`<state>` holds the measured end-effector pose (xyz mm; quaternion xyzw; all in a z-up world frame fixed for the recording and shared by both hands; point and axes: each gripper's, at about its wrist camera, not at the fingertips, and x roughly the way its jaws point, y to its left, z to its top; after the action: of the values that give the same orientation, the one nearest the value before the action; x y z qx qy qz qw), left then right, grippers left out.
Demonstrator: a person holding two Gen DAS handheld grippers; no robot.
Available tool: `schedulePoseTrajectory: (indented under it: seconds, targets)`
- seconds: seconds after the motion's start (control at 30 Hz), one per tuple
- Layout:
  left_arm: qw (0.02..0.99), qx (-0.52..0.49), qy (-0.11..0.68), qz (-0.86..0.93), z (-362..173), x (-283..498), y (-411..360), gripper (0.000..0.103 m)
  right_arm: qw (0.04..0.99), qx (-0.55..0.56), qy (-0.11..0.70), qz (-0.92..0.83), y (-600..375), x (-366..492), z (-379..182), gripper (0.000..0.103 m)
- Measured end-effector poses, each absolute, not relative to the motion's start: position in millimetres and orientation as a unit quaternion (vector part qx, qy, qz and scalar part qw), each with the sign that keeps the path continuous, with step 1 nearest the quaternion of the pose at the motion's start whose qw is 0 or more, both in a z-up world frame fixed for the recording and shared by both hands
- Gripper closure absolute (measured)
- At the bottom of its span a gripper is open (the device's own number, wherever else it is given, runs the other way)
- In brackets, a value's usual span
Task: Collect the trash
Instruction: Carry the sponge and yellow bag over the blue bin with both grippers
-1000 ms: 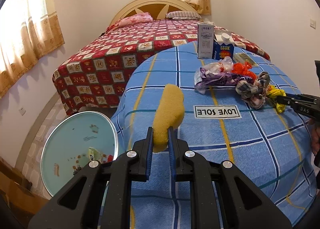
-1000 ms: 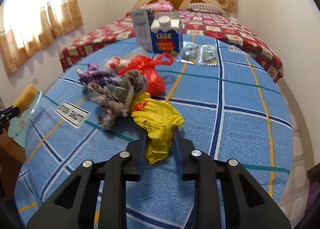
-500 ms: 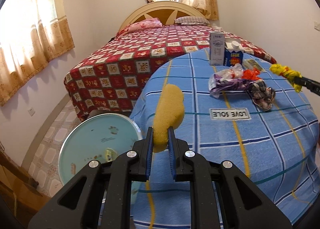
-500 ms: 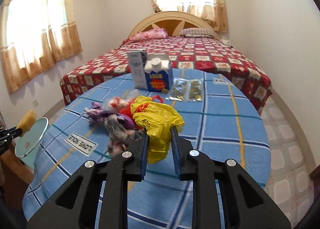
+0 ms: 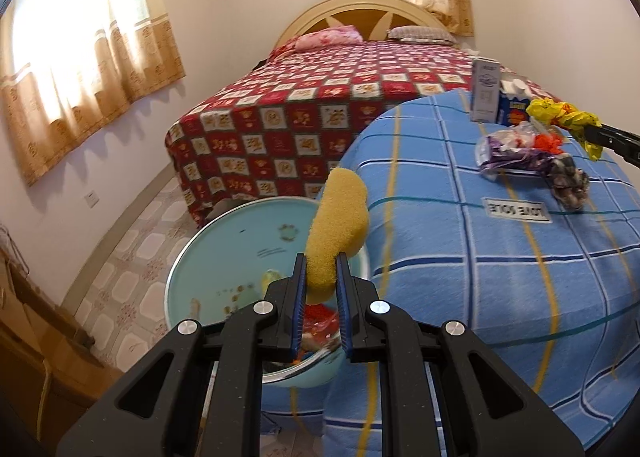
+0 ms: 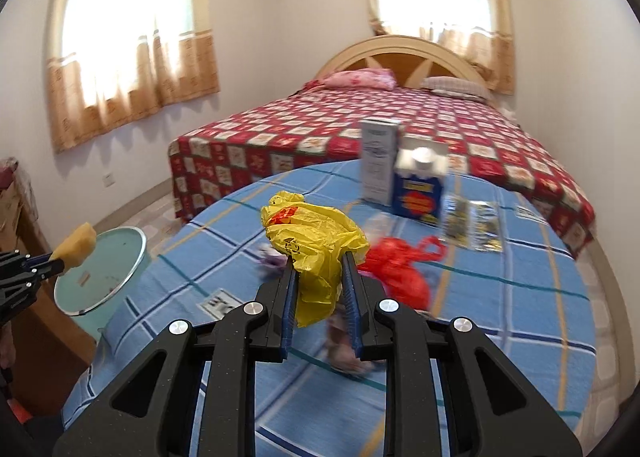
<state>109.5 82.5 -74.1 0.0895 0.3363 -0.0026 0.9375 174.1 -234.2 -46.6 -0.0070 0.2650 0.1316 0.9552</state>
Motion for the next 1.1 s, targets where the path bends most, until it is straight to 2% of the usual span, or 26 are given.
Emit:
schedulePoseTrajectory:
  seconds: [0.53, 1.1]
  targets:
    - [0.932, 0.07, 0.352, 0.043, -81.3, 107.9, 130.5, 0.089, 0.934, -0.069, 0.268, 0.227, -117.4, 206.6, -56.1, 0.08]
    - [0.928, 0.065, 0.357, 0.087, -87.2, 104.8, 171.7, 0.089, 0.918, -0.103, 0.27, 0.27, -55.3, 219.9, -65.1, 0.08]
